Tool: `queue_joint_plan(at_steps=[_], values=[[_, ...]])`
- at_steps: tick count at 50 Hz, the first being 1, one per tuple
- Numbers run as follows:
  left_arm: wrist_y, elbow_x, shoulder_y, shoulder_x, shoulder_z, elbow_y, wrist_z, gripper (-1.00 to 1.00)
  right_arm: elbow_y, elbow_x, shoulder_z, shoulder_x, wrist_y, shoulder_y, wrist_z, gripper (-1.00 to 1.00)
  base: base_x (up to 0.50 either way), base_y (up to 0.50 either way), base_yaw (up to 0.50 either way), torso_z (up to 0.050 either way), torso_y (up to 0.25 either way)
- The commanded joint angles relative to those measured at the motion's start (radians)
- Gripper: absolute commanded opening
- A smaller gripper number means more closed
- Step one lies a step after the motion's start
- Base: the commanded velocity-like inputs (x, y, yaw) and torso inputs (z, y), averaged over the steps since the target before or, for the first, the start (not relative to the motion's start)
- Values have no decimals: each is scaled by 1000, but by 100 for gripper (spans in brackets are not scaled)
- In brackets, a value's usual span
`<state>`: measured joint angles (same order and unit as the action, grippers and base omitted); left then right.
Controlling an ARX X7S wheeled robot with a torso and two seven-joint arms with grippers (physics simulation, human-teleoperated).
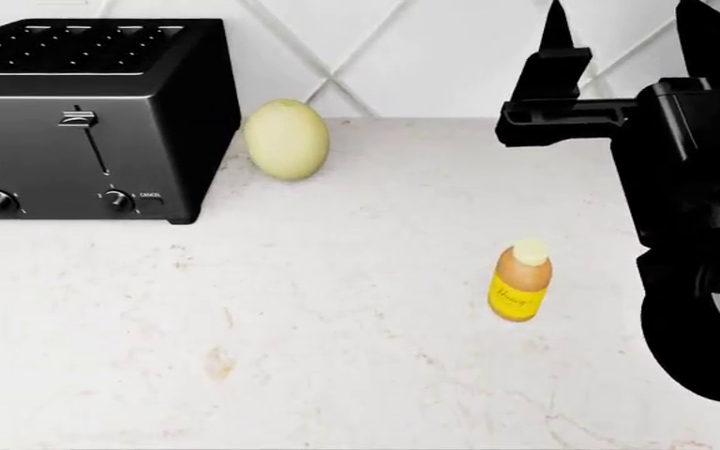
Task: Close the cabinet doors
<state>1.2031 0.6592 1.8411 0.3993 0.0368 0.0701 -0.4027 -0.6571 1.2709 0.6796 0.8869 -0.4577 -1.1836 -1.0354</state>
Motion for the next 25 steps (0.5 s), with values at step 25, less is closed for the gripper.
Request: queue_joint_plan(at_steps=[25], values=[[-127,48,50,-214,-161,-183,53,100,-160,124,-134,182,43,-35,-82,100,0,0,0,0,0]])
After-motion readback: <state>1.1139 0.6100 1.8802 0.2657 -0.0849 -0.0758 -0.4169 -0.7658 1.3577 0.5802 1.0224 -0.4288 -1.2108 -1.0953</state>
